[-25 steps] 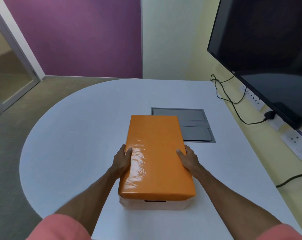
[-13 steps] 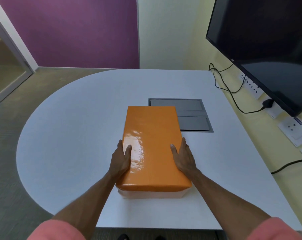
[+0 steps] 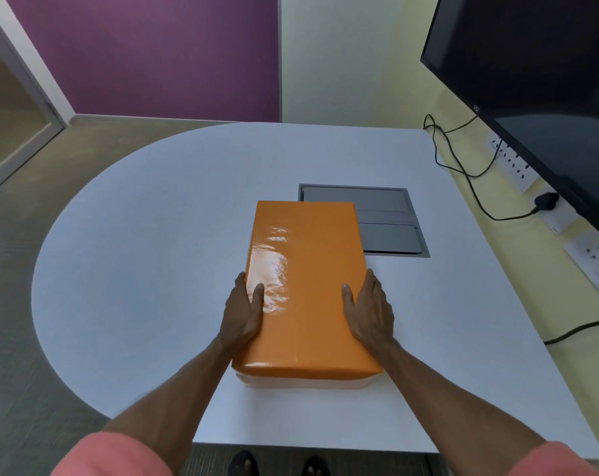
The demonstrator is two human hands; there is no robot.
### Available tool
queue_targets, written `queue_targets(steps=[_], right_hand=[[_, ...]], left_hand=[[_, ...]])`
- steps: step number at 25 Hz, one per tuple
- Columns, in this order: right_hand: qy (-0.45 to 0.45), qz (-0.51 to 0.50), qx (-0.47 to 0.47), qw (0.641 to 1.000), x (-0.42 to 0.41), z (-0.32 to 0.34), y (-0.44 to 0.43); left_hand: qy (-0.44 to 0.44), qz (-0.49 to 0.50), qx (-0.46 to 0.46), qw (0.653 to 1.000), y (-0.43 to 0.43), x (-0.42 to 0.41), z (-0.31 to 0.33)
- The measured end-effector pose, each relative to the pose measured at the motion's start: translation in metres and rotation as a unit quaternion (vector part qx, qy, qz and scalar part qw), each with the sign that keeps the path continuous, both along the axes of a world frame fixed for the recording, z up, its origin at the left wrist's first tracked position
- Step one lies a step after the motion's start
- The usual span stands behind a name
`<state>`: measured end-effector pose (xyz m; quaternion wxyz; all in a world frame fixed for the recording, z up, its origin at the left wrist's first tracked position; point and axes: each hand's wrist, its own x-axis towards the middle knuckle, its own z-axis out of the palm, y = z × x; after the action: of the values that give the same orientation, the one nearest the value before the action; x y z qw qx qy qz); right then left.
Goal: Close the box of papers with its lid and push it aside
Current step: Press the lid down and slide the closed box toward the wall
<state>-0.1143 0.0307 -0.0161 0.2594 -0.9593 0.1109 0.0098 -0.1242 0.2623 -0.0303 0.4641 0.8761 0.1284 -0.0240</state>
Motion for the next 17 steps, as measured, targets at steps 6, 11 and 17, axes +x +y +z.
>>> queue_targets(steps=[6, 11, 17], right_hand=[[-0.052, 0.092, -0.087, 0.991, 0.040, 0.016, 0.002], [0.038, 0.159, -0.105, 0.981, 0.091, 0.030, 0.005], [0.123, 0.183, -0.133, 0.966, 0.109, 0.025, 0.007]], left_hand=[[-0.031, -0.041, 0.122, 0.991, 0.001, 0.048, 0.017], [0.047, -0.151, 0.237, 0.958, -0.021, 0.095, 0.032], [0.102, -0.197, 0.281, 0.934, -0.039, 0.109, 0.029]])
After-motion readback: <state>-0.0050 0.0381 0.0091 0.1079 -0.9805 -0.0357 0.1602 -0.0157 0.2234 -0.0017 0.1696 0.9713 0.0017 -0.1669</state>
